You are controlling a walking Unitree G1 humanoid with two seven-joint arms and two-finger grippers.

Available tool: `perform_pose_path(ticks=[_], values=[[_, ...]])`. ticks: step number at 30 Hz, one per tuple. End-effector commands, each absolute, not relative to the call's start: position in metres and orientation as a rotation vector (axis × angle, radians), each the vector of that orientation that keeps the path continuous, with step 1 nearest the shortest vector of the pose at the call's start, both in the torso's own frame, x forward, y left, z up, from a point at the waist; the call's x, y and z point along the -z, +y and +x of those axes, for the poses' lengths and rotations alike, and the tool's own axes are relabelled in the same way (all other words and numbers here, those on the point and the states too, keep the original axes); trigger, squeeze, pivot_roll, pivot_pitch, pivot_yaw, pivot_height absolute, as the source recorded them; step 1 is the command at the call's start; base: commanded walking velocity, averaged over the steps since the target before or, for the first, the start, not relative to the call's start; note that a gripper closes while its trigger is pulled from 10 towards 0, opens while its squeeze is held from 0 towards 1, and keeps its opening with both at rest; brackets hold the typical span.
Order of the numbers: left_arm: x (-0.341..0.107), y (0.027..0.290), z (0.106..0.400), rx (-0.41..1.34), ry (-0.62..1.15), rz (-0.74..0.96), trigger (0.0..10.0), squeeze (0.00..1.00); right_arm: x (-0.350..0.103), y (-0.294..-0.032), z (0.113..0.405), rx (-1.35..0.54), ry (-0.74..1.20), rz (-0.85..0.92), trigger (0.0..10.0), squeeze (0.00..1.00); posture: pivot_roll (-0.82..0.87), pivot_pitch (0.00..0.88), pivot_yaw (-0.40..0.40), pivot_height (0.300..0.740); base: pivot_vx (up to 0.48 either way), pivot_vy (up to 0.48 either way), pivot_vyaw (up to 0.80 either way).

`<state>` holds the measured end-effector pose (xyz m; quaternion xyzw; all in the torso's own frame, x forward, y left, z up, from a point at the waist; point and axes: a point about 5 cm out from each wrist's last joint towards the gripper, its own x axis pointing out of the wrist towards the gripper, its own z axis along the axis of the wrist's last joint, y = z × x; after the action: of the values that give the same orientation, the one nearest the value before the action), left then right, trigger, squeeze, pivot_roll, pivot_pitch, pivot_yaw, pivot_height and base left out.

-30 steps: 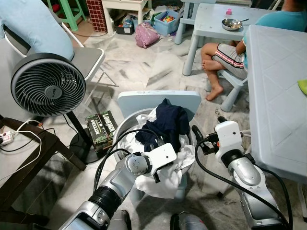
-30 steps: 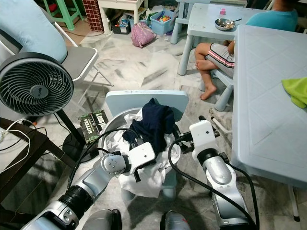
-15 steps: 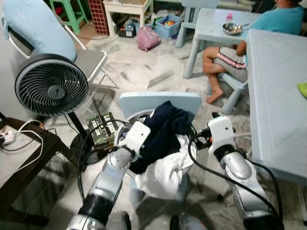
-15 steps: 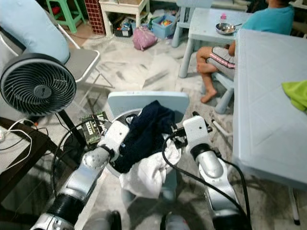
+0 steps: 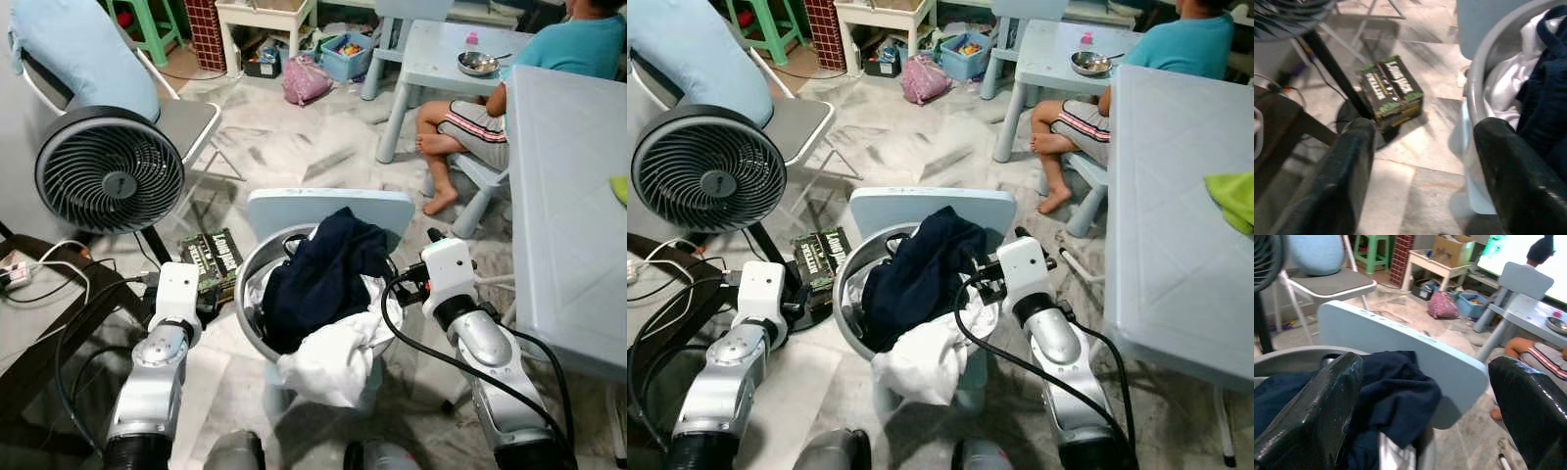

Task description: Hang hanger

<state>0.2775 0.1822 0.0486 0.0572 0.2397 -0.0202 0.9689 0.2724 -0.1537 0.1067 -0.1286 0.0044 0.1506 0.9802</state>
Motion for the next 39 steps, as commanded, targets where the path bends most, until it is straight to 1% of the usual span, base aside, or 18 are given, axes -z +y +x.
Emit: perform_pose_path(ticks=[1,2,3,4,6,7,8,9,10,15,18,24,31,35,36,37,38,39], values=[[-0.052,0.179,0.287,0.080,0.460,0.071,10.0,0.77,-0.107,-0.158,0.267,-0.309,0.016,-0.259,10.0,0.00,-0.01,0.107,-0.030,0.740,0.000,0.000,0.00],[-0.053,0.178,0.291,0.090,0.452,0.064,10.0,0.75,-0.107,-0.160,0.265,-0.309,0.020,-0.261,10.0,0.00,-0.01,0.110,-0.031,0.740,0.000,0.000,0.00],[-0.053,0.177,0.296,0.095,0.451,0.061,10.0,0.69,-0.107,-0.163,0.262,-0.309,0.026,-0.262,10.0,0.00,-0.03,0.115,-0.033,0.740,0.000,0.000,0.00],[-0.053,0.177,0.300,0.087,0.449,0.053,10.0,0.56,-0.107,-0.165,0.259,-0.310,0.034,-0.263,10.0,0.00,-0.03,0.118,-0.035,0.740,0.000,0.000,0.00],[-0.055,0.175,0.306,0.079,0.439,0.023,10.0,0.55,-0.107,-0.170,0.251,-0.316,0.045,-0.267,10.0,0.00,-0.06,0.132,-0.041,0.740,0.000,0.000,0.00],[-0.055,0.174,0.309,0.079,0.438,0.016,10.0,0.42,-0.108,-0.172,0.246,-0.322,0.050,-0.261,10.0,0.00,-0.08,0.142,-0.049,0.740,0.000,0.000,0.00],[-0.055,0.174,0.311,0.080,0.438,0.012,10.0,0.42,-0.108,-0.173,0.243,-0.327,0.054,-0.255,10.0,0.00,-0.08,0.142,-0.049,0.740,0.000,0.000,0.00],[-0.055,0.173,0.315,0.081,0.436,0.001,10.0,0.15,-0.108,-0.174,0.238,-0.332,0.062,-0.255,10.0,0.00,-0.10,0.152,-0.058,0.740,0.000,0.000,0.00],[-0.057,0.168,0.319,0.088,0.430,-0.018,10.0,0.00,-0.109,-0.179,0.227,-0.335,0.080,-0.265,10.0,0.00,-0.14,0.173,-0.073,0.740,0.000,0.000,0.00],[-0.058,0.157,0.329,0.117,0.427,-0.067,10.0,0.00,-0.112,-0.188,0.208,-0.333,0.116,-0.275,10.0,0.00,-0.17,0.199,-0.089,0.740,0.000,0.000,0.00],[-0.059,0.144,0.337,0.134,0.425,-0.115,10.0,0.00,-0.115,-0.192,0.194,-0.355,0.160,-0.275,10.0,0.00,-0.21,0.222,-0.102,0.740,0.000,0.000,0.00],[-0.055,0.131,0.338,0.128,0.441,-0.159,10.0,0.00,-0.121,-0.200,0.175,-0.377,0.210,-0.307,10.0,0.00,-0.25,0.251,-0.130,0.740,0.000,0.000,0.00],[-0.048,0.121,0.335,0.080,0.481,-0.286,10.0,0.00,-0.125,-0.205,0.172,-0.394,0.238,-0.324,10.0,0.00,-0.25,0.270,-0.147,0.740,0.000,0.000,0.00],[-0.042,0.120,0.332,0.082,0.501,-0.304,10.0,0.00,-0.127,-0.205,0.172,-0.401,0.247,-0.325,10.0,0.00,-0.25,0.279,-0.151,0.740,0.000,0.000,0.00],[-0.041,0.120,0.332,0.088,0.503,-0.304,9.3,0.00,-0.128,-0.205,0.171,-0.406,0.249,-0.324,10.0,0.00,-0.26,0.282,-0.152,0.740,0.000,0.000,0.00],[-0.040,0.121,0.332,0.089,0.506,-0.309,5.8,0.00,-0.128,-0.205,0.170,-0.407,0.253,-0.322,10.0,0.00,-0.26,0.287,-0.153,0.740,0.000,0.000,0.00],[-0.040,0.122,0.332,0.088,0.507,-0.314,5.8,0.00,-0.128,-0.205,0.170,-0.408,0.255,-0.321,10.0,0.00,-0.26,0.287,-0.153,0.740,0.000,0.000,0.00],[-0.040,0.123,0.332,0.087,0.508,-0.317,0.0,0.00,-0.128,-0.205,0.169,-0.408,0.257,-0.318,10.0,0.00,-0.26,0.293,-0.152,0.740,0.000,0.000,0.00]])
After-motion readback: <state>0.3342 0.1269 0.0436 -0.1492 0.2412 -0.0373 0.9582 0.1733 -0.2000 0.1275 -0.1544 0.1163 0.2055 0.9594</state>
